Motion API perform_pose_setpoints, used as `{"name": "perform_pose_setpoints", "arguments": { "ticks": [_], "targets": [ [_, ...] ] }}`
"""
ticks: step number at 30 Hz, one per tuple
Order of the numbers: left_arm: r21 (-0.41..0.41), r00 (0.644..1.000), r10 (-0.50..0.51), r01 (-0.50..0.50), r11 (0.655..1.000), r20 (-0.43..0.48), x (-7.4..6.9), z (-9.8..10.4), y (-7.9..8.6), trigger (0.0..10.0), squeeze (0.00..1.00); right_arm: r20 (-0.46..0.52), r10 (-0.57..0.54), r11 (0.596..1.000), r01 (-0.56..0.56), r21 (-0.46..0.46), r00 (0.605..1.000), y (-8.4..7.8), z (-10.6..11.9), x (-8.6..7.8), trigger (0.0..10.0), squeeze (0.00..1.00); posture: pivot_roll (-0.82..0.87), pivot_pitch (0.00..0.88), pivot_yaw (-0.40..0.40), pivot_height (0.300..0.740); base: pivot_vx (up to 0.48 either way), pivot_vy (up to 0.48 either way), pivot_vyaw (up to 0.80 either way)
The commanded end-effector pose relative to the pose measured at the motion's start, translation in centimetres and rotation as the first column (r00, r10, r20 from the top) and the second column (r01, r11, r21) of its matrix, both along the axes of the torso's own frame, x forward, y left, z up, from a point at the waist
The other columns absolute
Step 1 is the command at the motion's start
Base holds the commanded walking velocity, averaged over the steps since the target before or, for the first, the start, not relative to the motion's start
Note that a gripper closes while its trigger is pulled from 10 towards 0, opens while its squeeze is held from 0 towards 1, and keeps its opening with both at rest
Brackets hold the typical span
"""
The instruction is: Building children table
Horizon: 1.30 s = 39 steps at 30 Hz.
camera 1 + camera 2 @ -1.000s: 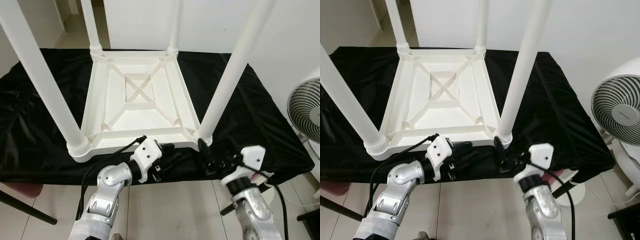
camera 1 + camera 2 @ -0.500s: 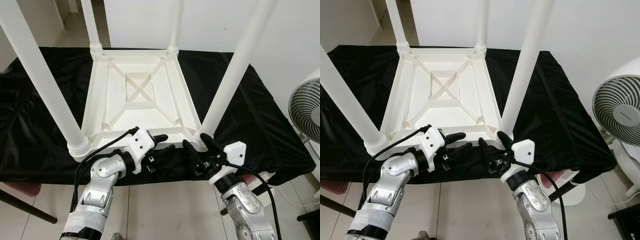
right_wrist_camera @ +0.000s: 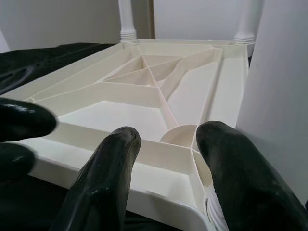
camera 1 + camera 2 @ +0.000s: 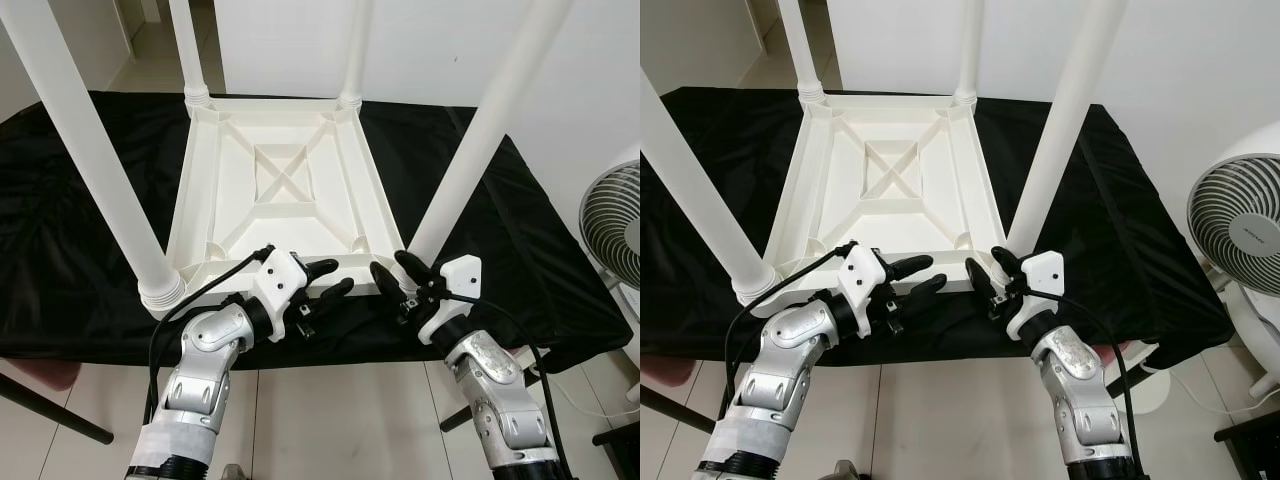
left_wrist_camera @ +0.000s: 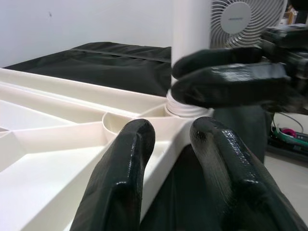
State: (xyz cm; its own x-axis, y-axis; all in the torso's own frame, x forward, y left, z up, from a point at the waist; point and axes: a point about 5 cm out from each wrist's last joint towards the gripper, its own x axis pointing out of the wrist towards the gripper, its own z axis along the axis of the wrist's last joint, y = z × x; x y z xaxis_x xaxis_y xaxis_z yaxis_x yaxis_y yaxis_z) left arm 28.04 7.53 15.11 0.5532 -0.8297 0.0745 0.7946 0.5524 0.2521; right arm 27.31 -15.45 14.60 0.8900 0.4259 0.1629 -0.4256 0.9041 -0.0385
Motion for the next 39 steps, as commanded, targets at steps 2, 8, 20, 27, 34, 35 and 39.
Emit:
{"name": "perform_pose_setpoints", "arguments": {
  "ticks": [2, 8, 20, 27, 34, 35, 39],
  "targets": [
    [-0.013, 0.990, 0.143, -0.143, 0.990, -0.004, 0.4, -0.3, 0.5, 10.0, 0.00, 0.024, -0.166, 0.986, 0.166, -0.002, 0.986, -2.7, 0.3, 0.6, 10.0, 0.00, 0.07, 0.062, -0.034, 0.740, 0.000, 0.000, 0.00],
    [0.004, 0.989, 0.145, -0.145, 0.989, -0.011, 0.4, -0.5, 0.5, 10.0, 0.00, 0.042, -0.242, 0.970, 0.242, 0.015, 0.969, -3.6, 0.5, 0.6, 10.0, 0.00, 0.06, 0.062, -0.030, 0.740, 0.000, 0.000, 0.00],
    [0.162, 0.977, 0.211, -0.209, 0.964, 0.003, 1.2, -2.2, 0.8, 10.0, 0.00, 0.040, -0.091, 0.990, 0.086, 0.111, 0.995, 0.2, 0.7, -1.5, 10.0, 0.00, 0.05, 0.071, -0.016, 0.740, 0.000, 0.000, 0.00],
    [0.168, 0.965, 0.261, -0.253, 0.953, -0.025, 1.6, -2.5, 1.0, 10.0, 0.00, 0.046, -0.064, 0.990, 0.057, 0.130, 0.997, 1.0, 1.1, -1.9, 10.0, 0.00, 0.04, 0.072, -0.017, 0.740, 0.000, 0.000, 0.00],
    [0.128, 0.946, 0.324, -0.319, 0.939, -0.024, 2.6, -1.7, 1.3, 10.0, 0.00, 0.046, -0.071, 0.989, 0.065, 0.133, 0.996, 1.1, 1.0, -2.0, 10.0, 0.00, 0.04, 0.070, -0.018, 0.740, 0.000, 0.000, 0.00],
    [0.128, 0.946, 0.324, -0.319, 0.939, -0.024, 2.6, -1.7, 1.3, 10.0, 0.00, 0.046, -0.071, 0.989, 0.065, 0.133, 0.996, 1.1, 1.0, -2.0, 10.0, 0.00, 0.04, 0.070, -0.018, 0.740, 0.000, 0.000, 0.00],
    [0.143, 0.928, 0.372, -0.369, 0.918, 0.003, 3.4, -1.2, 1.5, 10.0, 0.00, 0.023, -0.083, 0.988, 0.079, 0.131, 0.996, 0.9, 0.6, -2.5, 10.0, 0.00, 0.04, 0.067, -0.015, 0.740, 0.000, 0.000, 0.00]
  ]
}}
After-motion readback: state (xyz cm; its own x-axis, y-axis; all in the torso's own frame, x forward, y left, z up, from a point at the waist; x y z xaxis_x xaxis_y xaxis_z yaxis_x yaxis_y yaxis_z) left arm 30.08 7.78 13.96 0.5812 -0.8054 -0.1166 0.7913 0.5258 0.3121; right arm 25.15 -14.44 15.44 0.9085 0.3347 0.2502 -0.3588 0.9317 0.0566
